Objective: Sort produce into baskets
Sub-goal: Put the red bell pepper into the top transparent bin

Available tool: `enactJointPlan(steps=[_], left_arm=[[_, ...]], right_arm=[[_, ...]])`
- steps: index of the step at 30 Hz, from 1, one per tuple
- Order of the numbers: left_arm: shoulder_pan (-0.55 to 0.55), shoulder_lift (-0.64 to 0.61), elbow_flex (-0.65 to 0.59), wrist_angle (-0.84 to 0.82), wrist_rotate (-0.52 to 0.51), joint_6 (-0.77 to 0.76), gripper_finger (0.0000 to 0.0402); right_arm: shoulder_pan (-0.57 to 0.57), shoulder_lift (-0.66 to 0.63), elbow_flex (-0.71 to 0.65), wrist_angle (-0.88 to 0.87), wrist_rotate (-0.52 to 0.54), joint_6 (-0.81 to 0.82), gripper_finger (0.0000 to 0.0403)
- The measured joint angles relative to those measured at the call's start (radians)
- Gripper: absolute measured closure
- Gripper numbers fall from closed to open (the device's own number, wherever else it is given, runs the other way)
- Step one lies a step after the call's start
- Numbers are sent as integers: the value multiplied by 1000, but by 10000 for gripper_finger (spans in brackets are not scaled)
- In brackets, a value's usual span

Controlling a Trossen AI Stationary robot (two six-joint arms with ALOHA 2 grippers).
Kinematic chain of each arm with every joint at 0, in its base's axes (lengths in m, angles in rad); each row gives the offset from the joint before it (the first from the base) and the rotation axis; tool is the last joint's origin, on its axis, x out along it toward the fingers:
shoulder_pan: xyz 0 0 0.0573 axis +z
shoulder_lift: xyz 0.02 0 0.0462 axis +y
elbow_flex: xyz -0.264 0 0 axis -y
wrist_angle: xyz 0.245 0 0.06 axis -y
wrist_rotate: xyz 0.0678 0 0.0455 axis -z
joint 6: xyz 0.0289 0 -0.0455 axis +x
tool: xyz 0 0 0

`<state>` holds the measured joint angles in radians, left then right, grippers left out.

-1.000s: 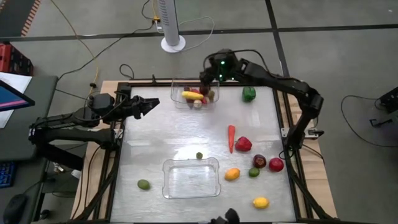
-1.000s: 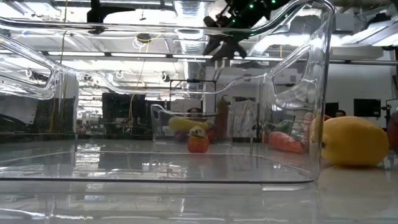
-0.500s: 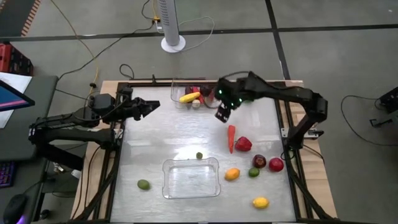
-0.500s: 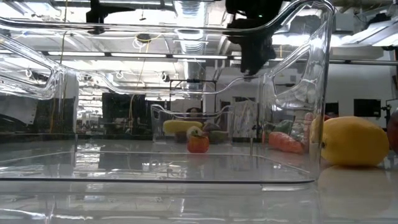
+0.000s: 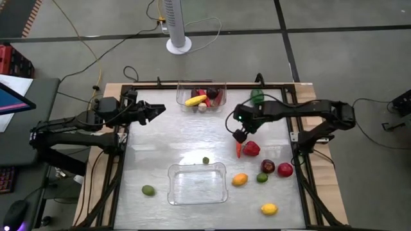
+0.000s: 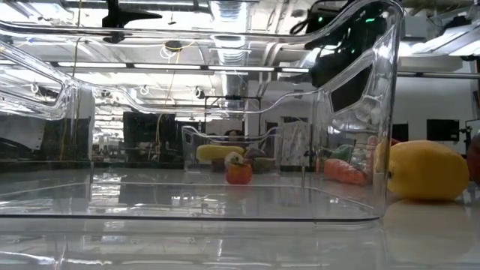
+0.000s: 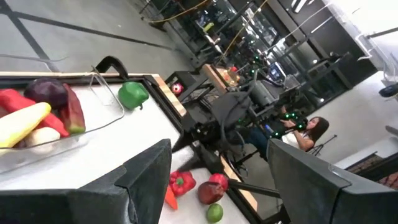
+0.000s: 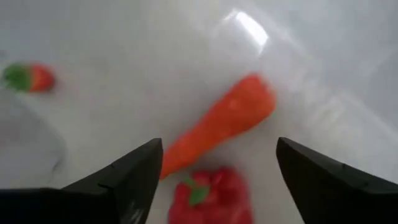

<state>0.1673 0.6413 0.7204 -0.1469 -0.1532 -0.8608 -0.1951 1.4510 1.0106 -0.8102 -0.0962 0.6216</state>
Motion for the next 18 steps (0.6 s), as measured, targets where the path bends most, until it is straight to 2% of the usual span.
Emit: enactJointPlan(steps=[7, 11, 18], left_arm=[[0, 0, 0, 0, 0, 1, 150], [0, 0, 0, 1, 0, 11, 150], [0, 0, 0, 0, -7, 12, 150]], right_arm=[[138, -47, -3, -70, -6, -26, 20], [213, -33, -11, -174, 72, -91, 18], [252, -31, -94, -111, 155, -141, 18]])
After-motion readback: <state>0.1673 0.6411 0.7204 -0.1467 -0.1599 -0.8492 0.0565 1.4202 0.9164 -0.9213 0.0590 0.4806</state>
